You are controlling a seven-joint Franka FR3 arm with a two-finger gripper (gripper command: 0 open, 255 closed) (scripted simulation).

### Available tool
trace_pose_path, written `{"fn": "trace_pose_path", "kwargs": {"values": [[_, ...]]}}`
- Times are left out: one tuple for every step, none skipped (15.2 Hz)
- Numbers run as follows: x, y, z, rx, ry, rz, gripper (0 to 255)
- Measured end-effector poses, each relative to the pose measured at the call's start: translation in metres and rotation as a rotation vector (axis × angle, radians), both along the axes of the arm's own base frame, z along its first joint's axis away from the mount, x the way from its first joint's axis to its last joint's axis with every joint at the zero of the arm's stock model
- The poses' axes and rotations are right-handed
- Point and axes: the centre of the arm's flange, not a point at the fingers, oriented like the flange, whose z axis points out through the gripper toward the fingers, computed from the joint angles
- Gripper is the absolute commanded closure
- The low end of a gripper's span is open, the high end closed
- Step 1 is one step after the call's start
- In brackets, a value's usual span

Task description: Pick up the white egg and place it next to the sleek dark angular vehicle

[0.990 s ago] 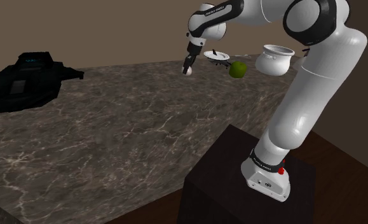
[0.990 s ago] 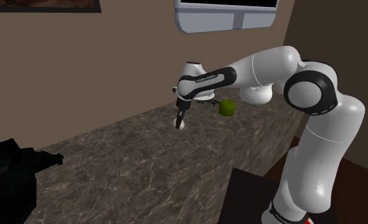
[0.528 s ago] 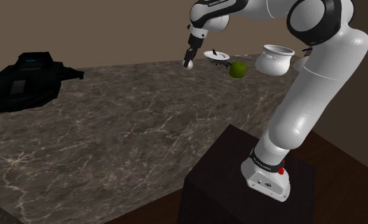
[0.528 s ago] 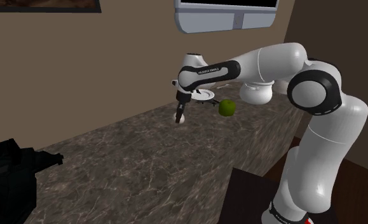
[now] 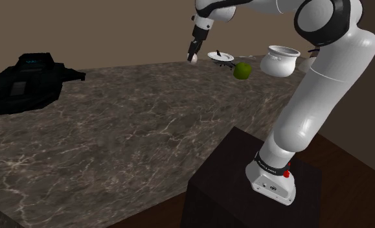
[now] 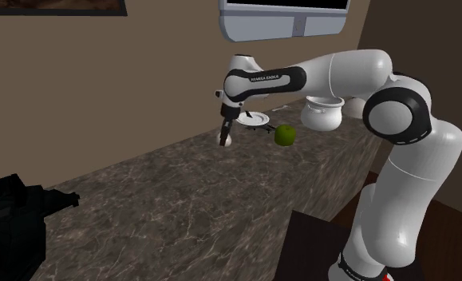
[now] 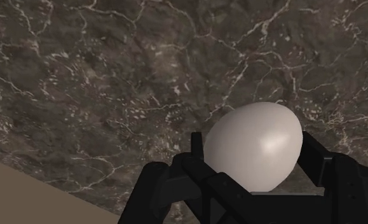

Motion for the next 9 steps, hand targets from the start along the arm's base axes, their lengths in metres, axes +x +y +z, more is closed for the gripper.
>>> {"fn": "trace_pose_path", "kwargs": {"values": [[-0.001, 0.000, 0.006, 0.000, 0.000, 0.000, 255], [-0.001, 0.000, 0.011, 0.000, 0.000, 0.000, 255], [-0.001, 0.000, 0.015, 0.000, 0.000, 0.000, 255], [-0.001, 0.000, 0.022, 0.000, 0.000, 0.000, 255], [-0.001, 0.001, 0.027, 0.000, 0.000, 0.000, 255], [-0.002, 0.000, 0.033, 0.000, 0.000, 0.000, 255], [-0.001, 0.000, 0.038, 0.000, 0.000, 0.000, 255], [-0.001, 0.000, 0.043, 0.000, 0.000, 0.000, 255], [0.000, 0.000, 0.048, 0.000, 0.000, 0.000, 255]]}}
